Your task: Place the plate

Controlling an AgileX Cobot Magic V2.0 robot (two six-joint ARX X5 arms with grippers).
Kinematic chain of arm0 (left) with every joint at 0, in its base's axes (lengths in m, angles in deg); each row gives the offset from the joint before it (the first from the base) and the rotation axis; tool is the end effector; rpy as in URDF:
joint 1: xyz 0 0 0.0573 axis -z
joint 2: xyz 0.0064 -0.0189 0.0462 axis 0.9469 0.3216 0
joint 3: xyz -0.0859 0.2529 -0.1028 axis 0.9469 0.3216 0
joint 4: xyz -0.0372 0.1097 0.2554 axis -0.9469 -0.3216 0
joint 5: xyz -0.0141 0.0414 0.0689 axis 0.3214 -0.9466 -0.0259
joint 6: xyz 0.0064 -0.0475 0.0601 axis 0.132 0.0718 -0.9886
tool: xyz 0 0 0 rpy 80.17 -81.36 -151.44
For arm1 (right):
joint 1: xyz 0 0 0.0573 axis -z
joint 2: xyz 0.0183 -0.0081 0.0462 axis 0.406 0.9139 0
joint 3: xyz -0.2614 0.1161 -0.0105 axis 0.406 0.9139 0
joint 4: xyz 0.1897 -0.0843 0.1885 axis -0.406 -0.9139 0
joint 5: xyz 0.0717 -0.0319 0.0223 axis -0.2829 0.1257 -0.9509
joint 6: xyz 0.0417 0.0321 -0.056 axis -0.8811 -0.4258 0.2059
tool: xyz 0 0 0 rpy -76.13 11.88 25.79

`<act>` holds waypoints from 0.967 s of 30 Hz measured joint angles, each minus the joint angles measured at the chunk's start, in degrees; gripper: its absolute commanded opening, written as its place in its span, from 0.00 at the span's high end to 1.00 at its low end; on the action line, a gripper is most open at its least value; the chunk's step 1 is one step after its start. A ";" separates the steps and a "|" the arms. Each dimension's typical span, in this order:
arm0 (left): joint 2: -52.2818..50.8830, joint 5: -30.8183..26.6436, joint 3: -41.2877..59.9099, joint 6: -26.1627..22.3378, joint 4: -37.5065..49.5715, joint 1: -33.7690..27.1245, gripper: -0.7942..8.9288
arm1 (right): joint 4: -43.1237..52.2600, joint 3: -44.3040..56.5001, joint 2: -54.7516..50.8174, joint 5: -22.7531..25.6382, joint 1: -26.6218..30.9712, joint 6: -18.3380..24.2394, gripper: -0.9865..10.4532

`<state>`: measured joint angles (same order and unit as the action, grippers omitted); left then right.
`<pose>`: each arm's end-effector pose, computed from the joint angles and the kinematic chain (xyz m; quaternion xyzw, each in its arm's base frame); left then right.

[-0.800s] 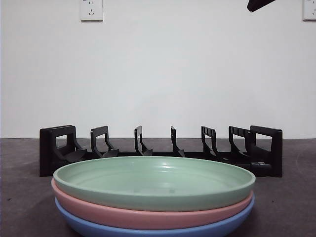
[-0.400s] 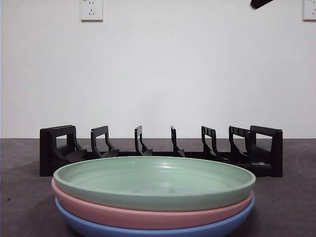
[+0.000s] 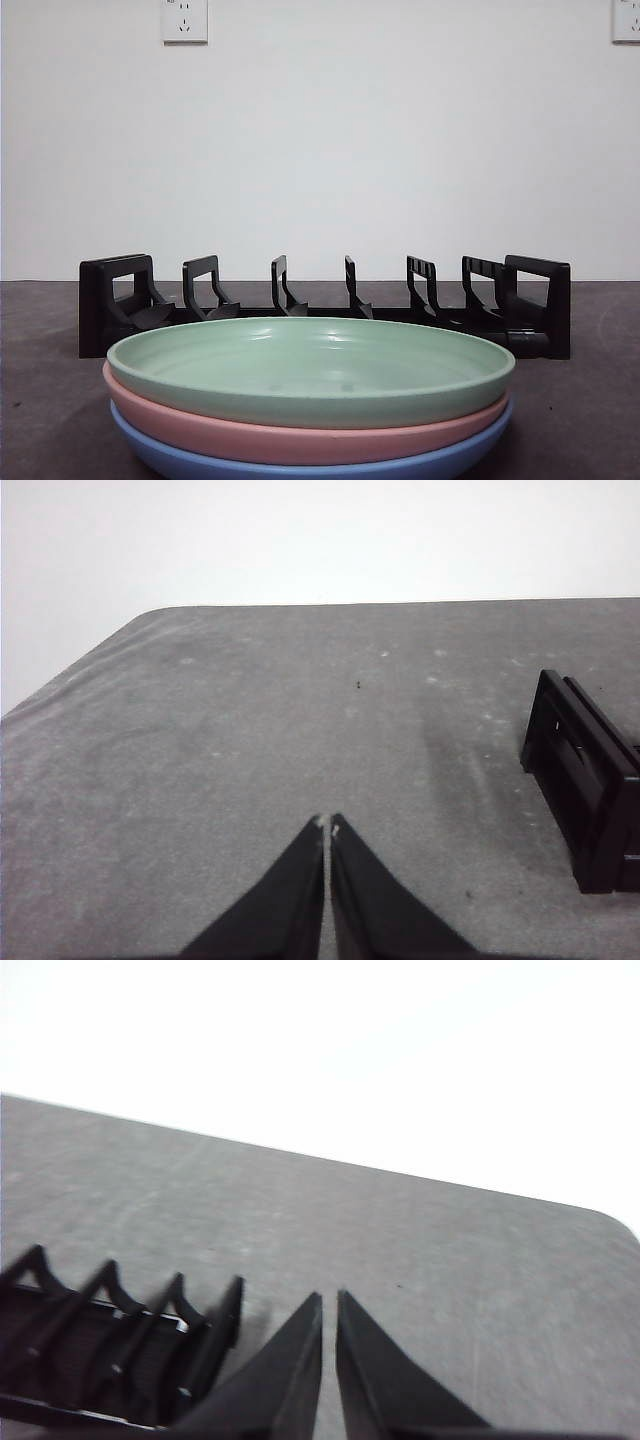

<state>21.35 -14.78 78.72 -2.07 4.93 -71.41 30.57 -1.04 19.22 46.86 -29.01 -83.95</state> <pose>0.1340 0.0071 0.1595 0.0218 0.0587 0.0550 0.9965 0.1309 0.0131 0.2893 -0.0524 0.0463 0.0592 0.9958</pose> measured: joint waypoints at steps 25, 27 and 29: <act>0.00 0.00 0.00 0.02 0.07 0.00 0.91 | 14.25 27.93 -16.87 0.17 3.89 -5.90 0.89; 0.00 0.00 0.00 0.02 0.07 0.00 0.91 | 14.25 27.93 -16.87 0.17 3.89 -5.90 0.89; 0.00 0.00 0.00 0.00 0.07 0.00 0.91 | 14.25 27.93 -16.87 0.17 3.89 -5.92 0.89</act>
<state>21.35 -14.78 78.72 -2.07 4.99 -71.41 44.82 26.89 2.35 47.04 -25.12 -89.87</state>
